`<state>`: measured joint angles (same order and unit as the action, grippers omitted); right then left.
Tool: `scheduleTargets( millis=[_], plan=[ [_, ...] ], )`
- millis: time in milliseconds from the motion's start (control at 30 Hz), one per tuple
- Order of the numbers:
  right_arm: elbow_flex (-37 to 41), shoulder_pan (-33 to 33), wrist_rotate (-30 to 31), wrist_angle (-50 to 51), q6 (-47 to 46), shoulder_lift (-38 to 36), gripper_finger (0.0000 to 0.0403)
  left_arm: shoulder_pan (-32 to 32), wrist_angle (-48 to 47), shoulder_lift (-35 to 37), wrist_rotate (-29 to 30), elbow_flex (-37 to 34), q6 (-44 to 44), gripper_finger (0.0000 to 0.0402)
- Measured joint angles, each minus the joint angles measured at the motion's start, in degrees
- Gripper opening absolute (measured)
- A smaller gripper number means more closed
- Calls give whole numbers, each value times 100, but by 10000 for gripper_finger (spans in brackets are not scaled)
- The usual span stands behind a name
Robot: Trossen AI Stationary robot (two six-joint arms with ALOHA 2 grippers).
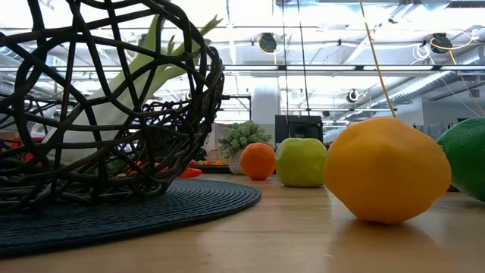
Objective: Build produce basket
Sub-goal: Put the orange carrot into the black wire basket
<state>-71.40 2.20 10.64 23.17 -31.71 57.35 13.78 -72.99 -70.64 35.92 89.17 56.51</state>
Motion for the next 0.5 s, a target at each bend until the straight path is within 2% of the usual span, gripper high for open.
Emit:
scheduleTargets(
  millis=[200,500],
  plan=[
    [0,7,-12,101,-553,4,302,0,-51,464,-5,0,-384,177],
    [2,101,-81,1112,-1852,-1,302,0,-57,702,-13,0,-772,177]
  ],
)
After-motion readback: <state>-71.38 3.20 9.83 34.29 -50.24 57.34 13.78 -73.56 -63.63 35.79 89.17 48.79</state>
